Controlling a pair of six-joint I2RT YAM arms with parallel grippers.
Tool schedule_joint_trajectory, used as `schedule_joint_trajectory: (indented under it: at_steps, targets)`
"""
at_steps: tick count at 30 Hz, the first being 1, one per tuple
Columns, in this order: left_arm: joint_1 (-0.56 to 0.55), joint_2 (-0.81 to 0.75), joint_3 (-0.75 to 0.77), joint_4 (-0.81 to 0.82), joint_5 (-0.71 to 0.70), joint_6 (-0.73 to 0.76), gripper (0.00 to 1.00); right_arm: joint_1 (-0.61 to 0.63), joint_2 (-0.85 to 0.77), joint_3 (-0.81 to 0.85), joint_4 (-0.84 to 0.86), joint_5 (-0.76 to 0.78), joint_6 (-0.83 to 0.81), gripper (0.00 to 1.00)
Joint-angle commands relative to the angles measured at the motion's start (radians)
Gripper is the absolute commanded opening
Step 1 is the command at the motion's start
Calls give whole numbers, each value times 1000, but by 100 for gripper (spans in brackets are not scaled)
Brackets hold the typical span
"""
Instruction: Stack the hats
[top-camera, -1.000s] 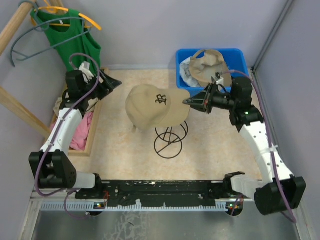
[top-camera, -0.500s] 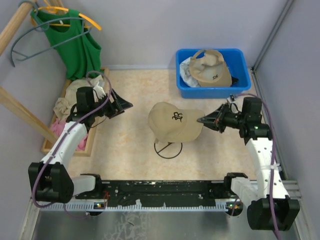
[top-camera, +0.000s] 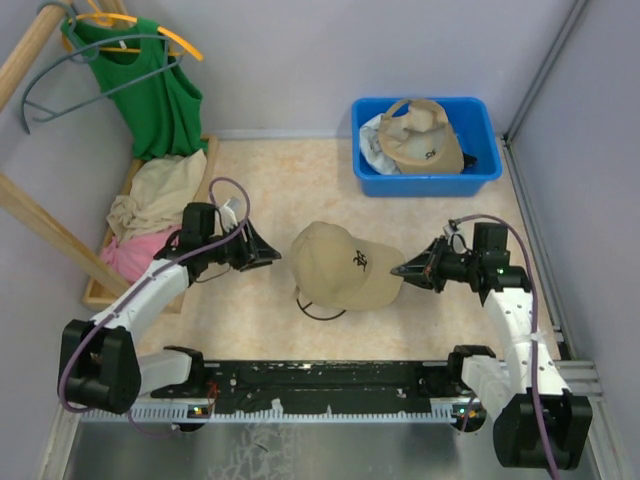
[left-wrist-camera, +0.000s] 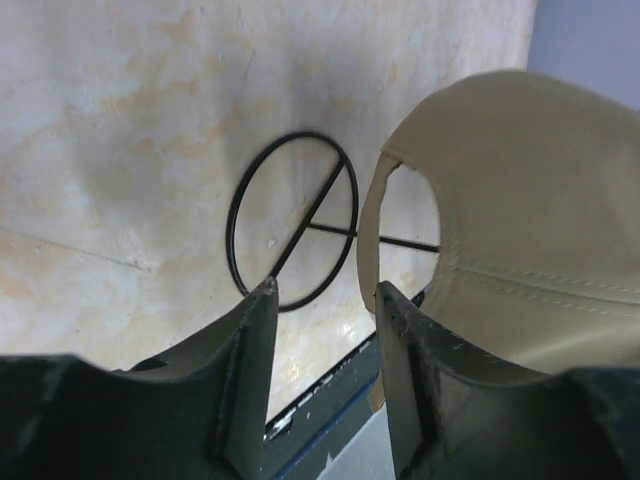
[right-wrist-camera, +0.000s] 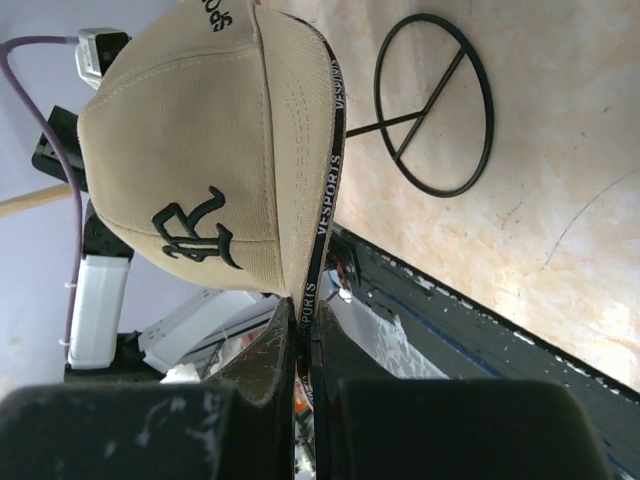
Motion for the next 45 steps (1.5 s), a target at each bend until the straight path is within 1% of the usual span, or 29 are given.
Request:
schedule_joint_trajectory:
  at_steps: [1, 5, 8, 14, 19, 23, 27, 30, 35, 36, 37, 38, 40, 42, 45]
  targets:
    - [-36, -8, -64, 41, 42, -29, 46, -2, 4, -20, 59, 60, -46, 0]
    - [-52, 38, -104, 65, 83, -27, 35, -2, 33, -20, 180, 77, 16, 0]
    - [-80, 72, -104, 66, 100, -17, 32, -3, 62, -1, 254, 89, 46, 0]
    - [-138, 168, -101, 63, 76, -9, 28, -2, 136, 44, 333, 117, 52, 0]
    - [-150, 280, -111, 178, 47, -39, 22, -3, 186, 67, 402, 133, 61, 0]
    - [-151, 378, -62, 242, 15, -48, 21, -2, 216, 78, 459, 156, 71, 0]
    - [-151, 480, 23, 251, 2, -36, 21, -2, 266, 96, 506, 171, 67, 0]
    - [-150, 511, 77, 244, -13, -33, 21, -3, 314, 123, 534, 167, 61, 0]
    - [-148, 505, 134, 241, -13, -46, 22, -2, 397, 183, 504, 153, -8, 0]
    - [-148, 504, 144, 237, -13, -45, 23, -2, 409, 190, 495, 152, -19, 4]
    - [-148, 506, 152, 232, -14, -41, 24, -2, 418, 195, 499, 149, -21, 10]
    - [-149, 512, 160, 228, -12, -35, 24, -1, 422, 196, 506, 150, -19, 19]
    - [-148, 521, 172, 221, -11, -30, 25, -2, 425, 198, 520, 153, -16, 28]
    - [-147, 524, 173, 222, -12, -28, 25, -2, 432, 204, 523, 163, -19, 41]
    - [-146, 519, 171, 220, -20, -25, 25, -2, 448, 215, 525, 165, -25, 46]
